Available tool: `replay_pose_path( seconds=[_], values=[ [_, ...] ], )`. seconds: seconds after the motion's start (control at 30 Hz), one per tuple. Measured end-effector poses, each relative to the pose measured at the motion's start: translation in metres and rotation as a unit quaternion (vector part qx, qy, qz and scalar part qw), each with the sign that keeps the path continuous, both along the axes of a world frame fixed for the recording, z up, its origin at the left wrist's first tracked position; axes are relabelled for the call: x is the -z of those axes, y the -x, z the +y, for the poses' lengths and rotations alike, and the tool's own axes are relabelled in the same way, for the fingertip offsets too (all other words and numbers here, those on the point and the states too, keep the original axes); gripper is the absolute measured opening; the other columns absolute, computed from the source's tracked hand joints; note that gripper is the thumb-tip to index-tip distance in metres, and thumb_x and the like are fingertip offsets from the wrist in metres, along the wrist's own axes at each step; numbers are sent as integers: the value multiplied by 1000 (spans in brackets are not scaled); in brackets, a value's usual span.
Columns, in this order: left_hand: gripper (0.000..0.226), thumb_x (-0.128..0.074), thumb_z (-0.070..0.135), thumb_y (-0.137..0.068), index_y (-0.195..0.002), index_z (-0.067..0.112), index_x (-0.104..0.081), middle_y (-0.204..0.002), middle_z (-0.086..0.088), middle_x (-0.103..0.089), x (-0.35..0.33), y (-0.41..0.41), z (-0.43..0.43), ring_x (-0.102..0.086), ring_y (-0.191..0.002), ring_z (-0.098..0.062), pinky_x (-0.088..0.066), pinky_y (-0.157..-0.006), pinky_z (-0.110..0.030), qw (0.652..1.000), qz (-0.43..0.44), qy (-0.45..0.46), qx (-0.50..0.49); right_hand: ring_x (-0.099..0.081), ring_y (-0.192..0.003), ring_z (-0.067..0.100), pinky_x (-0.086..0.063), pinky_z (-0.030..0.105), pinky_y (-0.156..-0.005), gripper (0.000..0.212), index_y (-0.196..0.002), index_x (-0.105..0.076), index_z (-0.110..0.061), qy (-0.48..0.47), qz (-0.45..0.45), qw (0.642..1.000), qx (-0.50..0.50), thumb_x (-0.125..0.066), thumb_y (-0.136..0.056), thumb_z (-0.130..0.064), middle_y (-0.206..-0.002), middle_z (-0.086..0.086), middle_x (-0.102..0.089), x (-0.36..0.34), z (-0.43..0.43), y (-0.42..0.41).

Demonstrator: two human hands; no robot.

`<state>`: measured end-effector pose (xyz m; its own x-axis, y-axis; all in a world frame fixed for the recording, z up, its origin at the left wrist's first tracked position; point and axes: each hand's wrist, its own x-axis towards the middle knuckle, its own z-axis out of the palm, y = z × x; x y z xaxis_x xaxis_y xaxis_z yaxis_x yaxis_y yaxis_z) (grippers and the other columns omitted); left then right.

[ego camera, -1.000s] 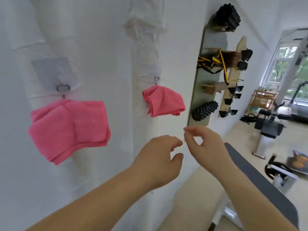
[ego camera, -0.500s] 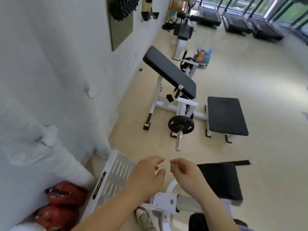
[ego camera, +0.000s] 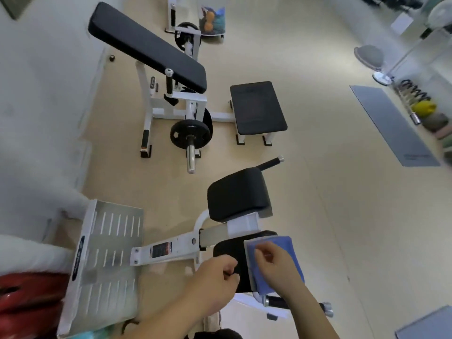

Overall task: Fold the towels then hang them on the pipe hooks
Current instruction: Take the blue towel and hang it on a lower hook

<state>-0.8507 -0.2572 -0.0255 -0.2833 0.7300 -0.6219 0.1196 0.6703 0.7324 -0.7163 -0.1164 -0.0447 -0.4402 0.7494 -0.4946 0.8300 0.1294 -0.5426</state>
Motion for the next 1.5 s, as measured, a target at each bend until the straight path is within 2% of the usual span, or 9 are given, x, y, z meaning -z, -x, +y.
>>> replay_pose_path(
  seconds=[0.13,0.47,0.6,0.73,0.87,1.07,1.2,1.33,1.5],
  values=[
    [6,-60,20,-90,-85,21,-57,-84,1,-55,37,-48,44,-48,-76,-13,-43,-73,-28,998,-33,55,2,-66,-102,20,-55,31,-88,35,-134,-61,-22,-6,-68,997,29,-52,-101,-30,-129,6,-63,32,35,-61],
    [26,-64,17,-96,-85,32,-46,-101,-3,-64,78,-108,90,-67,-96,-27,-58,-82,-41,959,-122,158,-203,-35,-150,20,-34,30,-119,56,-157,-34,-25,101,-70,988,-96,-54,-104,-26,-166,-1,-30,62,53,-124],
    [9,-70,24,-92,-98,20,-64,-106,-8,-69,84,-109,95,-66,-91,-25,-56,-73,-35,945,-165,174,-222,-34,-151,18,-35,33,-122,58,-156,-36,-27,124,-46,987,-87,-57,-103,-31,-168,-4,-27,69,59,-131],
    [20,-75,27,-90,-105,18,-67,-105,-4,-73,87,-117,97,-69,-96,-24,-57,-71,-33,926,-211,169,-265,-42,-142,15,-50,43,-111,53,-149,-43,-36,154,-28,986,-52,-59,-98,-38,-161,-11,-35,75,68,-139],
    [13,-76,21,-89,-97,13,-70,-99,-7,-74,84,-125,100,-70,-91,-24,-55,-72,-31,922,-199,149,-297,-47,-129,10,-40,26,-111,43,-144,-47,-27,159,-21,986,-32,-58,-102,-26,-146,-12,-45,75,71,-138],
    [13,-81,10,-84,-85,11,-67,-89,-10,-71,48,-126,112,-69,-80,-21,-58,-67,-29,921,-161,87,-343,-43,-140,30,-38,29,-108,60,-130,-60,-25,59,-59,996,-25,-51,-80,8,-142,5,-48,64,65,-139],
    [10,-76,7,-88,-94,8,-68,-97,-18,-74,10,-114,129,-74,-92,-28,-64,-85,-41,890,-229,19,-394,-32,-132,14,-34,23,-107,77,-142,-48,-33,-10,16,995,-99,-64,-70,-11,-141,-11,-32,26,60,-136],
    [17,-72,7,-92,-106,2,-65,-103,-21,-73,-19,-91,122,-75,-89,-32,-65,-78,-43,865,-258,-58,-426,-64,-94,7,-51,23,-80,40,-112,-65,-37,-83,130,986,-66,-72,-76,-19,-105,-17,-69,-15,66,-116],
    [19,-65,17,-99,-111,4,-65,-103,-21,-74,-38,-48,74,-77,-83,-30,-65,-68,-43,857,-163,-122,-473,-71,-81,13,-56,24,-71,31,-101,-67,-39,-15,136,980,-141,-78,-74,-49,-89,-9,-76,-67,62,-65]
  ],
)
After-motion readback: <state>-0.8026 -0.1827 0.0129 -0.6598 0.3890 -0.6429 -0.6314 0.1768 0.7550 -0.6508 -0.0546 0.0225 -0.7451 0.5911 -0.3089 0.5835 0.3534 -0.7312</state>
